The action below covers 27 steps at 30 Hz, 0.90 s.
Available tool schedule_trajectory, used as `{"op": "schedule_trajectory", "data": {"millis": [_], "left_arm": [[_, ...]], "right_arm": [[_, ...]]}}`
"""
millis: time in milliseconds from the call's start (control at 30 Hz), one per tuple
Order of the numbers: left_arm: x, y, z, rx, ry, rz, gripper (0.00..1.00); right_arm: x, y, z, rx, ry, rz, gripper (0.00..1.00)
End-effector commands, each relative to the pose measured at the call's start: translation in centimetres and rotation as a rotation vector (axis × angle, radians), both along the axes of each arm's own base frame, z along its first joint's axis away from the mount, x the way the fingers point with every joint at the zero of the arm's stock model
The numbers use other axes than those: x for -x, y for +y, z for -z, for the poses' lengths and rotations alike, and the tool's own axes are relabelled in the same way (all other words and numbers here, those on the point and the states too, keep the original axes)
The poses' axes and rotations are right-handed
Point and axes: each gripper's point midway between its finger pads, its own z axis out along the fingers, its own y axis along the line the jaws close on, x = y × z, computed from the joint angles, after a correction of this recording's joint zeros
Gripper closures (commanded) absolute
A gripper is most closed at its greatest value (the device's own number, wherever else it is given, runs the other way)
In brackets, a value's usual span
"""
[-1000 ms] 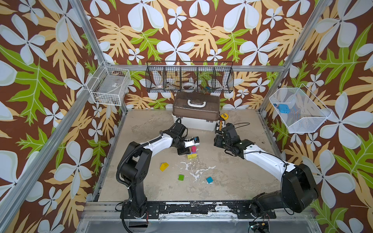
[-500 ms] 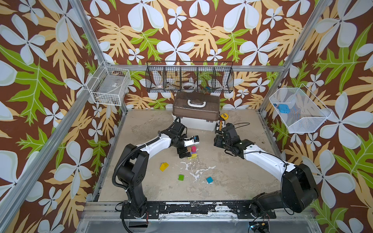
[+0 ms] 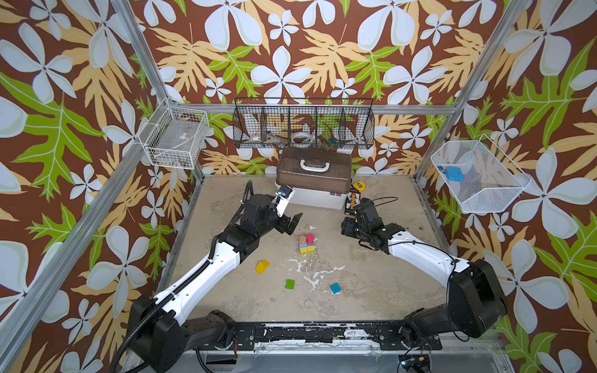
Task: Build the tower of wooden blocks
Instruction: 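Open and raise the left gripper away while the right gripper moves toward the teal cube, then lower the right gripper over the teal cube and close on it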
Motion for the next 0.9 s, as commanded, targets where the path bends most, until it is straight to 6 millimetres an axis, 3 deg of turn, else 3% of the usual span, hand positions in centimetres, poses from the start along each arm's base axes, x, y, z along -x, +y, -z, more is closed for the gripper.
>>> {"op": "schedule_trajectory", "data": {"millis": [0,133,267,367,533,667,767,867], "left_arm": [[0.2,2.3,1.1,0.322,0.129,-0.225,0.00],[2.4,4.6,5.0,0.504,0.143,-0.317,0.00],[5.5,7.2,5.6,0.609,-0.044,-0.303,0.00],[6.0,9.3,5.9,0.572,-0.107,-0.387,0.00],[5.9,9.3,6.5,0.534,-0.129,-0.380,0.00],[5.5,8.8,6.5,0.523,-0.131,-0.362,0.00],[5.4,8.7,6.9,0.512,-0.131,-0.361,0.00],[5.3,8.9,7.0,0.497,-0.135,-0.377,0.00]], "right_arm": [[1.1,0.9,-0.1,-0.027,-0.001,-0.042,0.32],[5.9,3.3,1.3,-0.007,0.058,-0.172,0.32],[11.6,5.2,2.3,0.065,0.052,-0.303,0.32],[14.2,5.0,2.9,0.142,0.048,-0.347,0.32],[16.8,2.6,6.8,0.229,0.138,-0.360,0.32],[18.4,2.4,9.8,0.255,0.224,-0.428,0.33],[18.8,3.0,10.5,0.250,0.251,-0.471,0.35],[18.7,3.2,10.0,0.242,0.233,-0.480,0.35]]}}
